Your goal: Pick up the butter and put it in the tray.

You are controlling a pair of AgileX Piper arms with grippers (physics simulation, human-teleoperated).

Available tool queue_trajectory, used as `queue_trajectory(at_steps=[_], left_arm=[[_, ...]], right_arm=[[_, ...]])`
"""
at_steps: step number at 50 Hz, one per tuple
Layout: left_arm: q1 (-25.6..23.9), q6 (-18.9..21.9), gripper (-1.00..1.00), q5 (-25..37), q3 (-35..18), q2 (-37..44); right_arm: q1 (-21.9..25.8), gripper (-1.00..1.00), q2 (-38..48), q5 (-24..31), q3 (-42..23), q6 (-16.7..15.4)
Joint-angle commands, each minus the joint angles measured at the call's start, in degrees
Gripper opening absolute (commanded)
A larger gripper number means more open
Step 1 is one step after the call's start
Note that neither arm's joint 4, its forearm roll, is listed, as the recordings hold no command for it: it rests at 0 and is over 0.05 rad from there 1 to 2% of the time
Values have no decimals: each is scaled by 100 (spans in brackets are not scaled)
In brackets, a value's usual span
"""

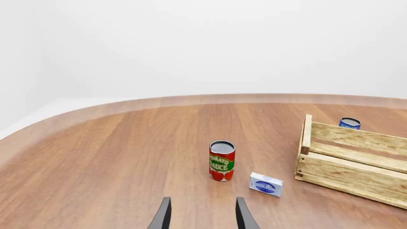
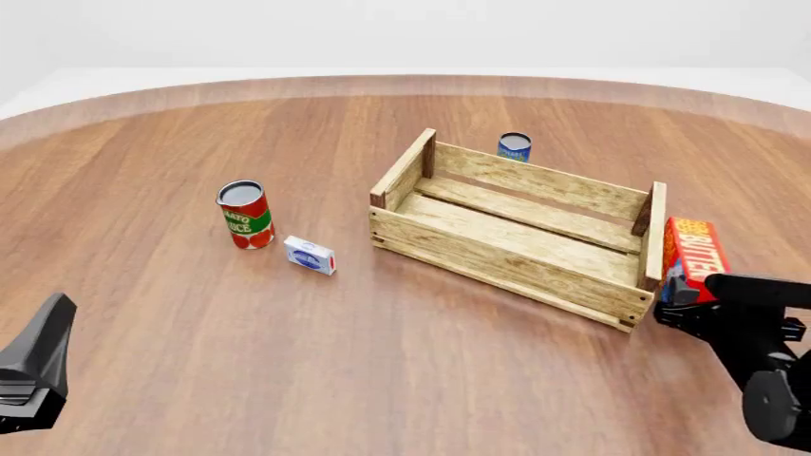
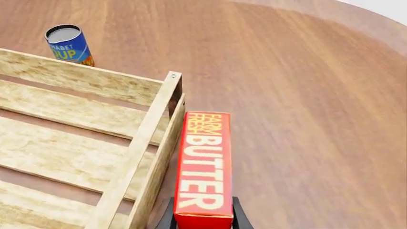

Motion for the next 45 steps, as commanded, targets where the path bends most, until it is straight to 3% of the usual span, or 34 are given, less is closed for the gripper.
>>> queue_trajectory(at_steps=[1, 45], left_arm=[[0, 0, 100, 0, 0, 0], [0, 0, 100, 0, 0, 0]], right_arm=[[-45, -100, 51, 1, 8, 73], [-130, -100, -1322, 1, 645, -50]])
